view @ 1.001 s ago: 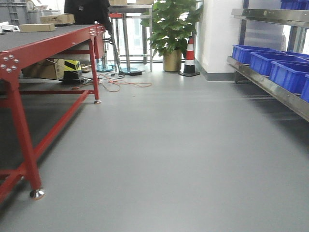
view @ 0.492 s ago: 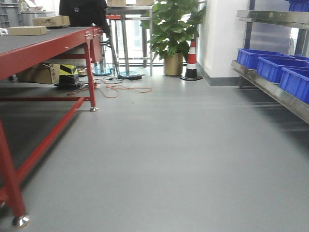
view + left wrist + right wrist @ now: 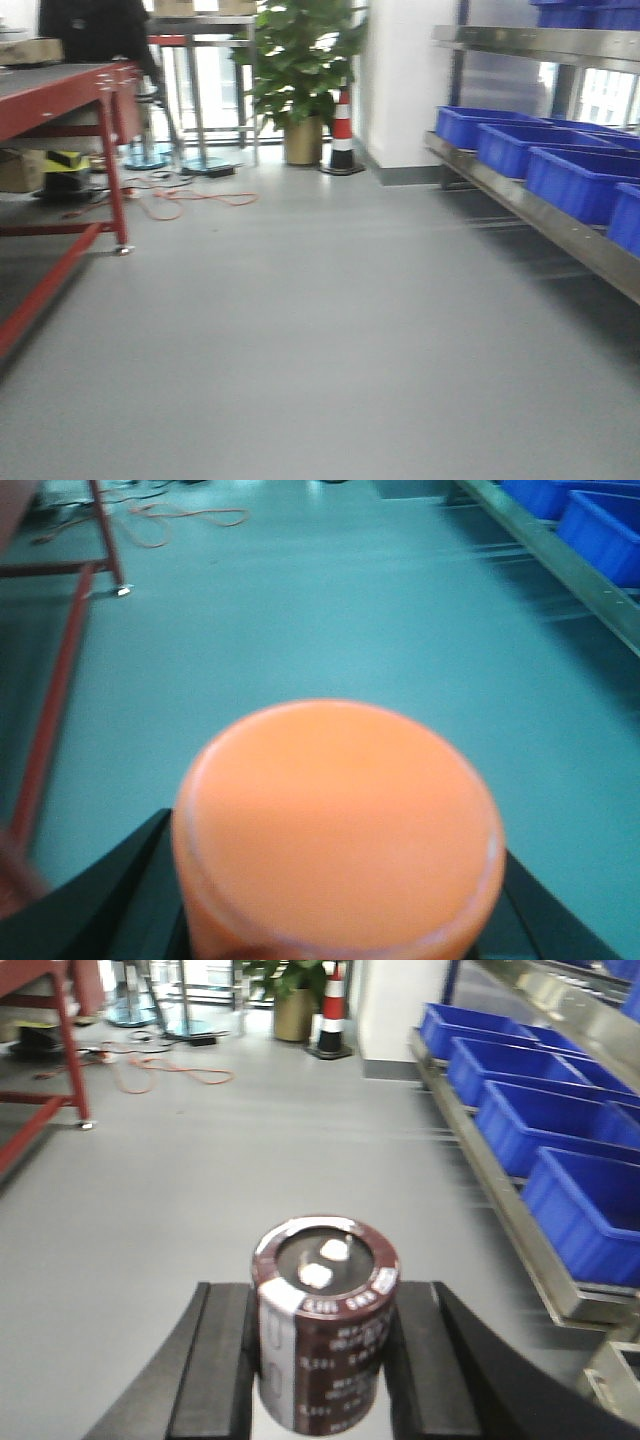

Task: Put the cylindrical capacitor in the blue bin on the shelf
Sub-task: 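Drive the base away from the table toward the bin shelf, then drive up to the shelf facing the blue bins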

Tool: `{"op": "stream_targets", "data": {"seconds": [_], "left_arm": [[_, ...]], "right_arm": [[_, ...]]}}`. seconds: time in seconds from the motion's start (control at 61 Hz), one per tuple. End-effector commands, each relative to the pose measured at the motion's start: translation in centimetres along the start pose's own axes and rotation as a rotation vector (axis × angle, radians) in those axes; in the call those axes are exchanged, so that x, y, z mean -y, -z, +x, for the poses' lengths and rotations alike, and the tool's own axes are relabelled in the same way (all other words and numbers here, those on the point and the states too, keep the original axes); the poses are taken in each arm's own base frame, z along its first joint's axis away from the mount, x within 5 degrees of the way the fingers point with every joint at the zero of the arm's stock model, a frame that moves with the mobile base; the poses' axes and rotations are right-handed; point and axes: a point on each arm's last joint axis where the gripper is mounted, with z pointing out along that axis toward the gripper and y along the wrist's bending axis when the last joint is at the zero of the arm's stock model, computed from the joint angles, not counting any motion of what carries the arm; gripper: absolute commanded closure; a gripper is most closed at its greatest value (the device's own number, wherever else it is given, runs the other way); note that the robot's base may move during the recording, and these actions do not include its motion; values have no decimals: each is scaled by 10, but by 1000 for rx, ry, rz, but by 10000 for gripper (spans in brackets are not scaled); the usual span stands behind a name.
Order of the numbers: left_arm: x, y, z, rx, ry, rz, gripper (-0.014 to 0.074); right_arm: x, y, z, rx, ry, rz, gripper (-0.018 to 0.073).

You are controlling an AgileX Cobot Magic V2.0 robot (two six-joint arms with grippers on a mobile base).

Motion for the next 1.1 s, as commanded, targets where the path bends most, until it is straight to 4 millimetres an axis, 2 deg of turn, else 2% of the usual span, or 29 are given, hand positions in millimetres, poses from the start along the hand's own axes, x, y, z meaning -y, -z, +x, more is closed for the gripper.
{"op": "stream_targets", "data": {"seconds": [0.0,1.083], "left_arm": [[1,0,-2,21,1,8,707],[1,0,-2,21,1,8,707]], "right_arm": [[0,2,-4,34,12,8,691],[0,2,-4,34,10,6,691]]}}
